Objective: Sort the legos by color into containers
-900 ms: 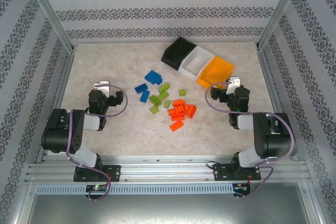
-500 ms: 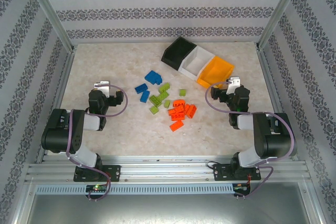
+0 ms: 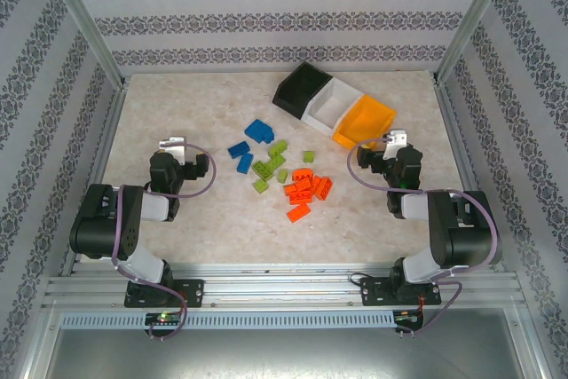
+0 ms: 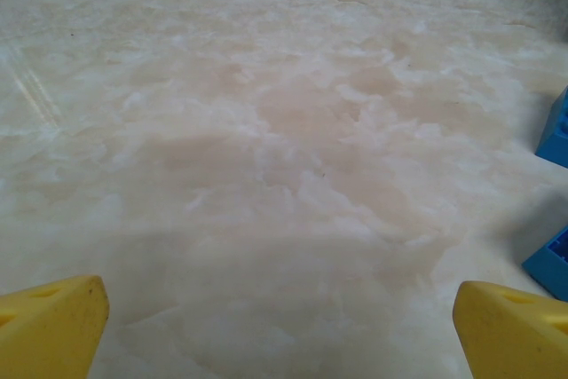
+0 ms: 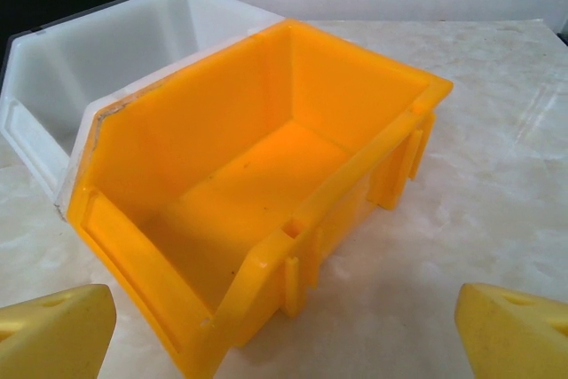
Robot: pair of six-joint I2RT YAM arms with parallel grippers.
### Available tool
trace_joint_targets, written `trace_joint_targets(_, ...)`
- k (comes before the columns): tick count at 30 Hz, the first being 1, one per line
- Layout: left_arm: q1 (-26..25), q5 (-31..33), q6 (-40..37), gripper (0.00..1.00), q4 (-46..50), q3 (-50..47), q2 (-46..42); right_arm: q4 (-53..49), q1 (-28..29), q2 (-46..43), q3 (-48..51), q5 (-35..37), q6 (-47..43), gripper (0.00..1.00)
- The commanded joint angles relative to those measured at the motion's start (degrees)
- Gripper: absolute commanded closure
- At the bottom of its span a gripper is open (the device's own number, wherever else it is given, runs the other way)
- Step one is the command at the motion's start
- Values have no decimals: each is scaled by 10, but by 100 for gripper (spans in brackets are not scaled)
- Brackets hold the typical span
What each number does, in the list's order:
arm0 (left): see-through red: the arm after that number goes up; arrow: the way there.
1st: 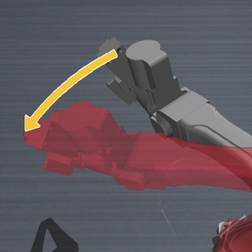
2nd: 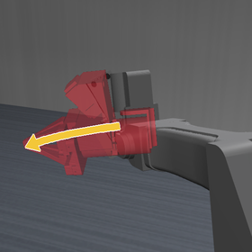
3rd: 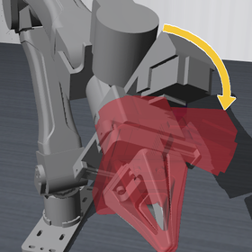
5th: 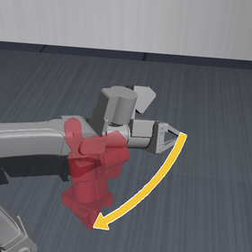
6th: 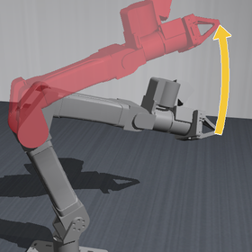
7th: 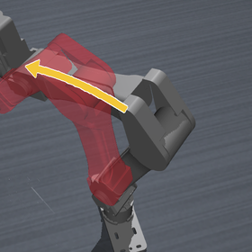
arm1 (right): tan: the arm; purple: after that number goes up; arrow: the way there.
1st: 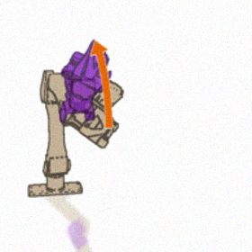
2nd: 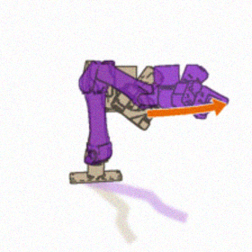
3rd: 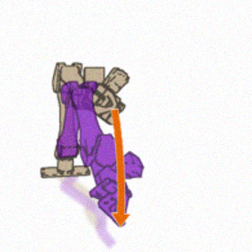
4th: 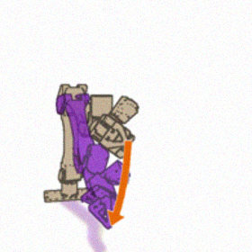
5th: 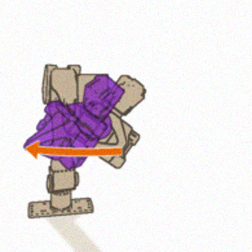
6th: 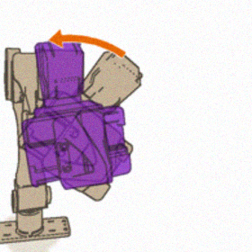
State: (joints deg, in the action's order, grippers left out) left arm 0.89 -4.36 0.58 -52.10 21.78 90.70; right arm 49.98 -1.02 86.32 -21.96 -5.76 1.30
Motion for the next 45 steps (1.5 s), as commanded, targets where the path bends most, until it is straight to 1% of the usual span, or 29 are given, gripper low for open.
trace_joint_targets(1,5,-9,-6,0,-4,9,1,7,-2,2,-4,15,8,2)
trace_joint_targets(3,5,-5,-5,0,-1,9,-7,-6,-2,-5,-8,31,13,2)
trace_joint_targets(5,5,15,2,0,33,18,-31,-35,-2,-21,-19,45,19,2)
trace_joint_targets(8,6,41,11,0,132,51,-78,-89,0,-58,-29,63,20,2)
trace_joint_targets(10,5,53,16,0,195,78,-106,-135,3,-89,-39,97,31,2)
trace_joint_targets(12,6,84,53,0,265,114,-129,-192,2,-118,-56,122,50,2)
trace_joint_targets(14,5,104,87,0,343,153,-143,-253,1,-142,-78,144,94,2)
trace_joint_targets(16,5,102,111,0,419,194,-152,-320,-6,-163,-103,130,127,2)
trace_joint_targets(18,5,86,127,0,471,223,-155,-398,-12,-177,-135,132,183,2)
trace_joint_targets(19,5,81,140,0,491,234,-157,-440,-20,-181,-155,117,210,2)
trace_joint_targets(22,4,76,172,0,526,247,-167,-542,-55,-182,-205,39,264,2)
trace_joint_targets(25,4,71,209,0,557,257,-173,-622,-78,-164,-247,-27,304,2)
trace_joint_targets(28,2,76,247,0,578,257,-184,-666,-77,-154,-273,-80,298,2)
trace_joint_targets(32,-1,79,275,0,608,263,-195,-694,-66,-173,-277,-93,282,2)
trace_joint_targets(35,-1,42,293,0,631,277,-190,-733,-59,-178,-288,-109,264,2)
trace_joint_targets(39,-12,-32,297,0,674,314,-157,-805,-36,-173,-311,-99,233,2)
trace_joint_targets(45,-64,-42,283,0,721,348,-131,-890,-6,-172,-324,-90,210,2)
